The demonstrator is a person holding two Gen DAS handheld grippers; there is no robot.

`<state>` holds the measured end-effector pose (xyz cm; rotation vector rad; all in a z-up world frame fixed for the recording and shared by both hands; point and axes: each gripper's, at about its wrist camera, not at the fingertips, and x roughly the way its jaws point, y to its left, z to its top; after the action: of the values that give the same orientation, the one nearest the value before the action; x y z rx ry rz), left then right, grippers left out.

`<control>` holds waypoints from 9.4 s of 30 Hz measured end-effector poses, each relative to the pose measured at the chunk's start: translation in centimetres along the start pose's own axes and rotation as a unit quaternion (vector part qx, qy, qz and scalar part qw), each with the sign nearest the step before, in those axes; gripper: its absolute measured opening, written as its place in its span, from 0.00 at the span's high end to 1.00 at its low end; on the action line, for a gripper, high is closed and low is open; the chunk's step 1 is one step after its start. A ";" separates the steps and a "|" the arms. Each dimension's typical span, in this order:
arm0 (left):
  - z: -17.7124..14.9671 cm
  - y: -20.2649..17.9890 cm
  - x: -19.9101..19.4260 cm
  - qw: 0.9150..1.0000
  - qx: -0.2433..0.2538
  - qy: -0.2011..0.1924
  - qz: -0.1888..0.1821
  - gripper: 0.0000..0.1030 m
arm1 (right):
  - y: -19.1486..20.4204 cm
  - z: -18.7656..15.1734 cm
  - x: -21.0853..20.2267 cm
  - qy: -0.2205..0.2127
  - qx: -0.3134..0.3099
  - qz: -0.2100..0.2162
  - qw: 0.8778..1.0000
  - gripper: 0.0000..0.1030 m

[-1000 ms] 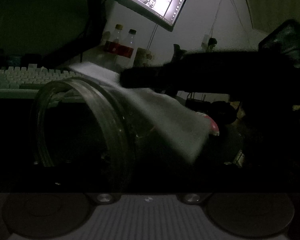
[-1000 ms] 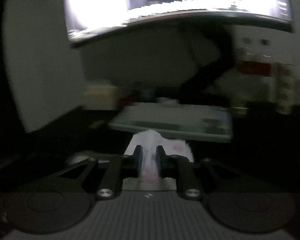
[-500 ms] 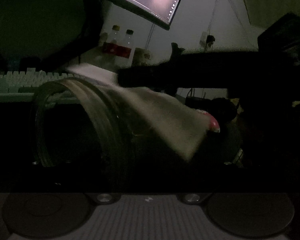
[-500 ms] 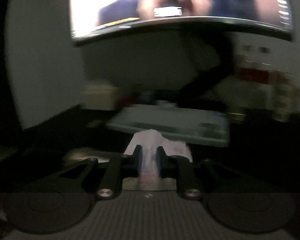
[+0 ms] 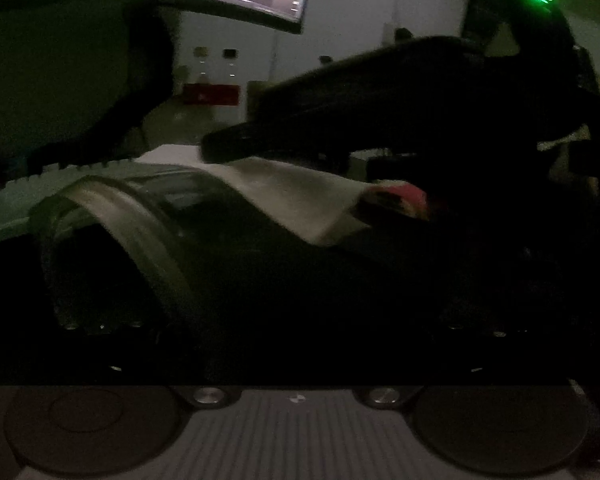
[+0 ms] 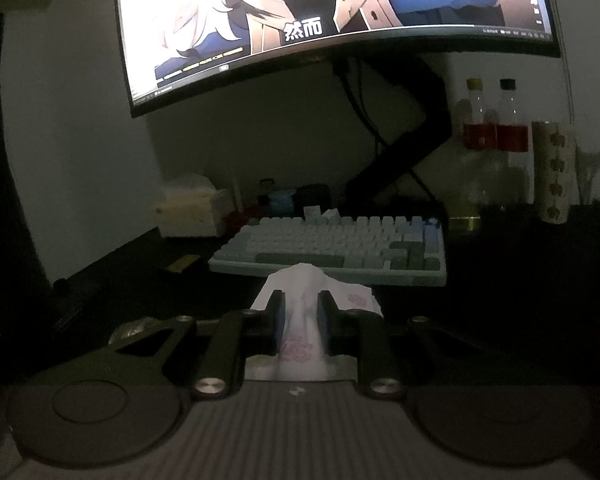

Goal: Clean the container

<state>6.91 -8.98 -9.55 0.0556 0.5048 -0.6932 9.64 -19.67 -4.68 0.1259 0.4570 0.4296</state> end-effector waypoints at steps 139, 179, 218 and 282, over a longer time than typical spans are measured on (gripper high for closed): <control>0.4 3.3 -0.4 0.996 -0.074 -0.011 -0.050 0.00 | 2.3 0.2 3.5 -0.018 -0.063 0.005 0.998 0.92; 0.2 -5.6 -1.8 0.998 0.019 0.001 -0.059 0.00 | 0.1 -0.5 0.8 -0.005 -0.029 0.120 0.992 0.92; 2.9 4.9 2.6 0.991 -0.113 -0.003 -0.065 0.00 | -2.6 0.0 2.7 -0.014 -0.014 0.040 0.999 0.91; -4.2 9.6 -7.9 0.984 -0.120 -0.113 0.062 0.89 | -1.6 -0.9 -1.3 -0.053 -0.005 -0.098 0.994 0.92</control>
<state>5.96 4.03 -10.72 -0.2148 0.3612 -0.5040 8.79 -21.67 -5.34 0.0924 0.3583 0.2319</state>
